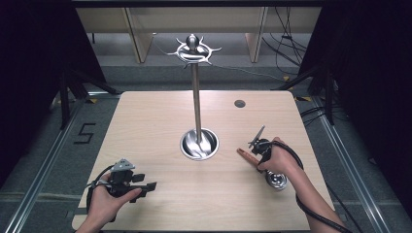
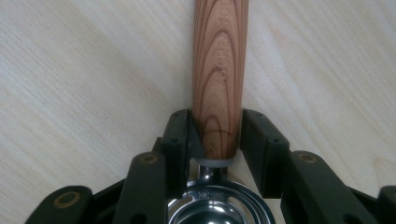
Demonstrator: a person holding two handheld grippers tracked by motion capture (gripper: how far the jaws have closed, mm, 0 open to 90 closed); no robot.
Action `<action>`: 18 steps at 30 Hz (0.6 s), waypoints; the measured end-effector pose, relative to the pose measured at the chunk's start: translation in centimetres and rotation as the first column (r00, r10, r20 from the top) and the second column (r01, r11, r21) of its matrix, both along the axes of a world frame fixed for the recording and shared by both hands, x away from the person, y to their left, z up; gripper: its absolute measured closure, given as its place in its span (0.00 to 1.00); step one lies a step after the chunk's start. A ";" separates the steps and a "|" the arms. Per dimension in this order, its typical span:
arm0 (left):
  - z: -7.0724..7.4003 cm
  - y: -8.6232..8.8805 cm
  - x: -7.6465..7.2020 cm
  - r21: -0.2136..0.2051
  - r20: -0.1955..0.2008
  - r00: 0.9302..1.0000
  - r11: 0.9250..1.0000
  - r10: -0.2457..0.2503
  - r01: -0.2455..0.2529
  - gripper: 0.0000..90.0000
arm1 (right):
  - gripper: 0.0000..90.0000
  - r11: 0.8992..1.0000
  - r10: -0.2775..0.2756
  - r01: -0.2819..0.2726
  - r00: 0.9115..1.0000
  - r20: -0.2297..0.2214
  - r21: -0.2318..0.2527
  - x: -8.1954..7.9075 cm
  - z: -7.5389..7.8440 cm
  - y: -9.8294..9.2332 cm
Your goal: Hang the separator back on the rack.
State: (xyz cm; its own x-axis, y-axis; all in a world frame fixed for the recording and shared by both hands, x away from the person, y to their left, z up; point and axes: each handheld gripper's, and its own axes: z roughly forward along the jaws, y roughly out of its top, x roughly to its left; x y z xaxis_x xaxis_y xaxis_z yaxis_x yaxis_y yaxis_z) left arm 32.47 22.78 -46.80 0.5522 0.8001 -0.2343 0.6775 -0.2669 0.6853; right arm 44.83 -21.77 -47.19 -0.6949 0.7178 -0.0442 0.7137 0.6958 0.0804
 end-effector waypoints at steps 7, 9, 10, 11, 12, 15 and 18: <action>0.0 0.0 0.1 -0.002 0.000 1.000 1.000 -0.006 0.006 0.41 | 0.77 1.000 -0.011 0.011 1.000 -0.017 0.008 0.1 0.0 0.0; -0.1 0.0 0.0 -0.005 -0.001 1.000 1.000 0.000 0.000 0.41 | 0.77 1.000 -0.012 0.013 1.000 -0.015 0.013 0.1 0.0 0.0; -0.1 0.0 0.0 -0.005 -0.001 1.000 1.000 0.000 0.000 0.41 | 0.77 1.000 -0.011 0.011 1.000 -0.013 0.014 0.0 0.0 0.0; 0.0 0.1 0.0 -0.006 -0.001 1.000 1.000 -0.001 0.001 0.41 | 0.77 1.000 -0.008 0.008 1.000 -0.018 0.017 0.0 0.0 -0.1; 0.0 0.1 0.0 -0.003 0.000 1.000 1.000 0.001 -0.001 0.41 | 0.77 1.000 0.021 -0.021 1.000 0.003 0.020 0.0 -0.1 -0.3; -0.1 0.0 0.1 -0.001 -0.002 1.000 1.000 0.000 0.000 0.41 | 0.77 0.998 0.034 -0.036 0.999 0.035 0.044 -0.2 0.2 -0.7; -0.1 0.0 0.1 -0.004 0.000 1.000 1.000 0.001 -0.001 0.41 | 0.77 0.997 0.032 -0.036 0.998 0.053 0.063 -0.4 0.5 -0.9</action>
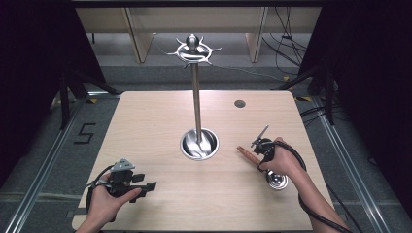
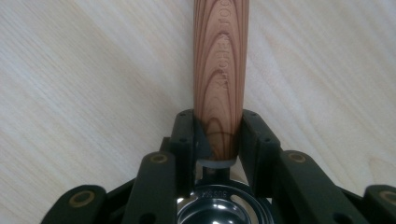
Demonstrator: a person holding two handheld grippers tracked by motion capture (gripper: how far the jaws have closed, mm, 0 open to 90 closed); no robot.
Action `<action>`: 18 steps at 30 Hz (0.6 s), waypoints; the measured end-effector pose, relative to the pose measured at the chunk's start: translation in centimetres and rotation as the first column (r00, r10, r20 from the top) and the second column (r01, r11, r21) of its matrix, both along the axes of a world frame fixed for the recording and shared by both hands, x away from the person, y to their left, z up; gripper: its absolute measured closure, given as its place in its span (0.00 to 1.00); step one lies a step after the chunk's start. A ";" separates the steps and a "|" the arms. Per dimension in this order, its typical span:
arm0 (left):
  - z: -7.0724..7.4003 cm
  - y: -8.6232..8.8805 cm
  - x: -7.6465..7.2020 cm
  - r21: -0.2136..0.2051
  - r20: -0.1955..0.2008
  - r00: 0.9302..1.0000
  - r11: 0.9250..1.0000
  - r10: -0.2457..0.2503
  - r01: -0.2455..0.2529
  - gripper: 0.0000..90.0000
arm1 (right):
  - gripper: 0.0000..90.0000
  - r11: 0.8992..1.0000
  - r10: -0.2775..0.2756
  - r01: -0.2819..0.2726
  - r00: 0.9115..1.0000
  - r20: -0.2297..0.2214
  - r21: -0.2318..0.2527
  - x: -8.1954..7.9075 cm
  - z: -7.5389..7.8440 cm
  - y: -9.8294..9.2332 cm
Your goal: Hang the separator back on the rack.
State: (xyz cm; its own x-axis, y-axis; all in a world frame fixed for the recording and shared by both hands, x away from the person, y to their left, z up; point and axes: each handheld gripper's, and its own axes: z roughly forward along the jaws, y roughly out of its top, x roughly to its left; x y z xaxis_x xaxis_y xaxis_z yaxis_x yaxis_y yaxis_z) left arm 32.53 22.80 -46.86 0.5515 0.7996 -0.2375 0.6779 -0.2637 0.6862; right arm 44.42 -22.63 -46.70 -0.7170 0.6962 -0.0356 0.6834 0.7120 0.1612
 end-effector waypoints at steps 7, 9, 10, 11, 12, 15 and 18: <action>0.0 0.0 0.0 0.002 0.000 1.000 1.000 0.002 -0.002 0.41 | 0.77 0.994 -0.032 0.024 0.997 0.075 0.106 -1.1 1.3 -1.1; 0.0 0.0 0.0 0.001 0.000 1.000 1.000 0.001 -0.001 0.41 | 0.77 0.991 -0.026 0.010 0.993 0.113 0.135 -1.4 1.5 -1.6; 0.0 0.0 0.0 0.001 0.000 1.000 1.000 0.001 -0.001 0.41 | 0.77 0.988 -0.043 0.025 0.993 0.114 0.153 -1.7 1.7 -1.7; 0.0 0.0 0.0 0.001 -0.001 1.000 1.000 0.001 -0.001 0.41 | 0.77 0.985 -0.070 0.051 0.991 0.112 0.166 -1.9 1.9 -1.9; 0.0 0.0 0.0 0.003 -0.001 1.000 1.000 0.001 -0.001 0.41 | 0.77 0.978 -0.085 0.061 0.990 0.111 0.200 -2.3 2.0 -2.0; 0.0 0.0 0.0 0.002 0.000 1.000 1.000 0.001 -0.001 0.41 | 0.77 0.972 -0.101 0.067 0.984 0.146 0.223 -2.8 2.3 -2.5; 0.0 0.0 0.0 0.008 -0.001 1.000 1.000 0.000 0.000 0.41 | 0.77 0.967 -0.109 0.064 0.980 0.169 0.248 -3.2 2.5 -3.1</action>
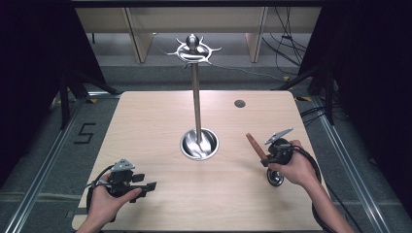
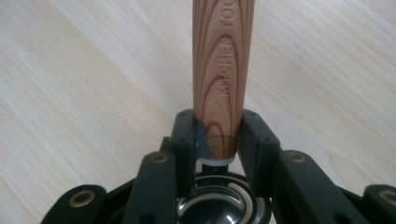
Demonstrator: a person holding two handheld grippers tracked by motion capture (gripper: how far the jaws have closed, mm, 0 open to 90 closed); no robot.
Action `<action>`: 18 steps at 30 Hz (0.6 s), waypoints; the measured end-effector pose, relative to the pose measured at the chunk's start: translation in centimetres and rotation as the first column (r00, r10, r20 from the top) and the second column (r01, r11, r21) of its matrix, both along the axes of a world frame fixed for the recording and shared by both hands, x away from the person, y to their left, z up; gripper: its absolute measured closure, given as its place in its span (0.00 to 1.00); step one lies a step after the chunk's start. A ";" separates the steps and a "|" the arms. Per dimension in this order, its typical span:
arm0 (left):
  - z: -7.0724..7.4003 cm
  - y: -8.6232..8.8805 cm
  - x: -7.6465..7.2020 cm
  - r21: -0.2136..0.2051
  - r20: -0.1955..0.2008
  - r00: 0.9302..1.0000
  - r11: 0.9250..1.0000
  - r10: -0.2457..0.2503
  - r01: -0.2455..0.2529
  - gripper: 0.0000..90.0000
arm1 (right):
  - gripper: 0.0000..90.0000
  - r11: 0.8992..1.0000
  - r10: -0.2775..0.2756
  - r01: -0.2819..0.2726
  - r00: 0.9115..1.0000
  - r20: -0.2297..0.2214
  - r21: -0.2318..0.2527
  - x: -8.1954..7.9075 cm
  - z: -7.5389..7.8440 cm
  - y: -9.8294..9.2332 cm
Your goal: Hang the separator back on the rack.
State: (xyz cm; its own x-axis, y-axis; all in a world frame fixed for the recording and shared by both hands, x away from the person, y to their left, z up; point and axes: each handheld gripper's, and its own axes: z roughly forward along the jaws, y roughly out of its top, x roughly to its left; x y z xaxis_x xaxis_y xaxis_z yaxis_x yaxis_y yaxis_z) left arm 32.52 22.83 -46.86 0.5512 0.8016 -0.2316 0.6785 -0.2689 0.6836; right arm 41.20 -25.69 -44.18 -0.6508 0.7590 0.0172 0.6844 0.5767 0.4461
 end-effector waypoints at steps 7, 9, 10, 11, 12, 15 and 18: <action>0.0 0.0 0.0 0.000 0.001 1.000 1.000 -0.001 0.001 0.41 | 0.77 0.999 -0.015 0.011 0.997 0.072 0.051 -1.0 0.7 -1.2; 0.0 0.0 0.0 0.003 0.001 1.000 1.000 0.000 0.000 0.41 | 0.77 0.997 -0.023 0.016 0.995 0.096 0.074 -1.3 1.0 -1.4; 0.0 0.0 0.0 0.002 0.001 1.000 1.000 0.000 0.000 0.41 | 0.77 0.996 -0.023 0.010 0.990 0.139 0.091 -1.6 1.2 -1.6; 0.0 0.0 0.0 -0.001 0.001 1.000 1.000 -0.002 0.002 0.41 | 0.77 0.996 -0.023 0.010 0.990 0.139 0.091 -1.6 1.2 -1.6; 0.0 0.0 0.0 -0.001 0.001 1.000 1.000 -0.001 0.001 0.41 | 0.77 0.994 -0.037 0.022 0.990 0.134 0.109 -1.8 1.3 -1.5; 0.0 0.0 0.0 0.000 0.001 1.000 1.000 0.001 -0.001 0.41 | 0.77 0.992 -0.042 0.023 0.988 0.151 0.122 -2.2 1.5 -1.6; 0.0 0.0 0.0 -0.005 0.001 1.000 1.000 -0.004 0.004 0.41 | 0.77 0.988 -0.049 0.018 0.977 0.209 0.151 -2.3 1.4 -1.7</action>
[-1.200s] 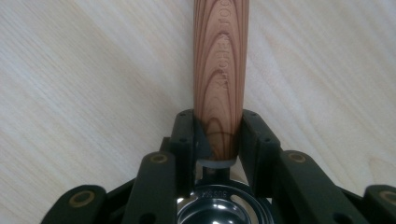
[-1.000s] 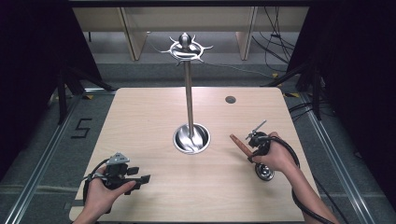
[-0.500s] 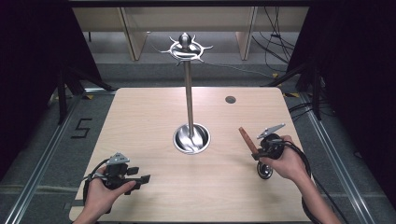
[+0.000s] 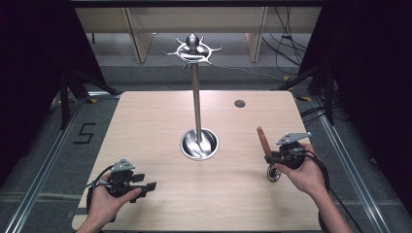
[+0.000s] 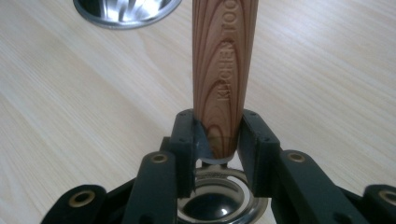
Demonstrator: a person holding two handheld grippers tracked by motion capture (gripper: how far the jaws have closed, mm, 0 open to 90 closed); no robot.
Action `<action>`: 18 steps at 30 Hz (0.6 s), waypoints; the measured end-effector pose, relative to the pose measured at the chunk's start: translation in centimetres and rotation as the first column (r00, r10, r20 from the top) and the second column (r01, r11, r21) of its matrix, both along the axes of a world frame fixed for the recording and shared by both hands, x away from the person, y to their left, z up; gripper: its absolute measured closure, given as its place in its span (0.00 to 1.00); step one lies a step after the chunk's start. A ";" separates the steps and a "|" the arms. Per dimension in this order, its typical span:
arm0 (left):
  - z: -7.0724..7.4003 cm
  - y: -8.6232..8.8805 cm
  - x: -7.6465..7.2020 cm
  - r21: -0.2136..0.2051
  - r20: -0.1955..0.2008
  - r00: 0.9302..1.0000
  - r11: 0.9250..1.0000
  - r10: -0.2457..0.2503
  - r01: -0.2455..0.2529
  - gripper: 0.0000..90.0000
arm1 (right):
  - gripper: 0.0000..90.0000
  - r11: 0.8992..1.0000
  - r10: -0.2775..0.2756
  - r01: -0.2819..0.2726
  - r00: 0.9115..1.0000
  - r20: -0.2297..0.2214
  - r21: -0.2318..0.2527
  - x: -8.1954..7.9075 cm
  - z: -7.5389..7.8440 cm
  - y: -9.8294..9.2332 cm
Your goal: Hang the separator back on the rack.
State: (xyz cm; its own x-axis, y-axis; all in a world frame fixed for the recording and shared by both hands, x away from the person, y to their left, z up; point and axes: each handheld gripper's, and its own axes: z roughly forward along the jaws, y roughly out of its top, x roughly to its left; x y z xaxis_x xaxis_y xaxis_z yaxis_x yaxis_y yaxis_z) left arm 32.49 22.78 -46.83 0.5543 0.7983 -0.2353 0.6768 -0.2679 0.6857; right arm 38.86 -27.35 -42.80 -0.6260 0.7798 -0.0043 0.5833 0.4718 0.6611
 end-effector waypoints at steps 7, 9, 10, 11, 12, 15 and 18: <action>0.0 -0.1 0.0 0.009 -0.001 1.000 1.000 -0.004 0.004 0.41 | 0.77 0.999 -0.012 0.012 1.000 0.008 0.041 -0.3 0.5 -0.2; 0.0 -0.1 0.0 0.009 0.003 1.000 1.000 -0.003 0.003 0.41 | 0.77 0.999 -0.016 0.016 1.000 -0.004 0.051 -0.5 0.8 -0.3; 0.0 -0.1 0.0 0.009 0.003 1.000 1.000 -0.003 0.003 0.41 | 0.77 0.999 -0.009 0.009 1.000 0.005 0.045 -0.4 0.9 -0.4; 0.0 -0.1 0.0 0.007 0.004 1.000 1.000 -0.001 0.001 0.41 | 0.77 0.999 -0.007 0.006 1.000 0.019 0.047 -0.4 0.9 -0.4; 0.0 0.0 0.0 0.010 0.004 1.000 1.000 -0.003 0.003 0.41 | 0.77 0.998 -0.021 0.020 1.000 0.011 0.063 -0.5 1.1 -0.3; 0.0 -0.1 0.0 0.009 0.000 1.000 1.000 -0.003 0.003 0.41 | 0.77 0.997 -0.018 0.015 0.999 0.040 0.079 -0.6 1.3 -0.3; 0.0 -0.1 0.0 0.008 0.003 1.000 1.000 -0.002 0.002 0.41 | 0.77 0.993 -0.029 0.023 0.999 0.043 0.119 -0.9 1.7 0.0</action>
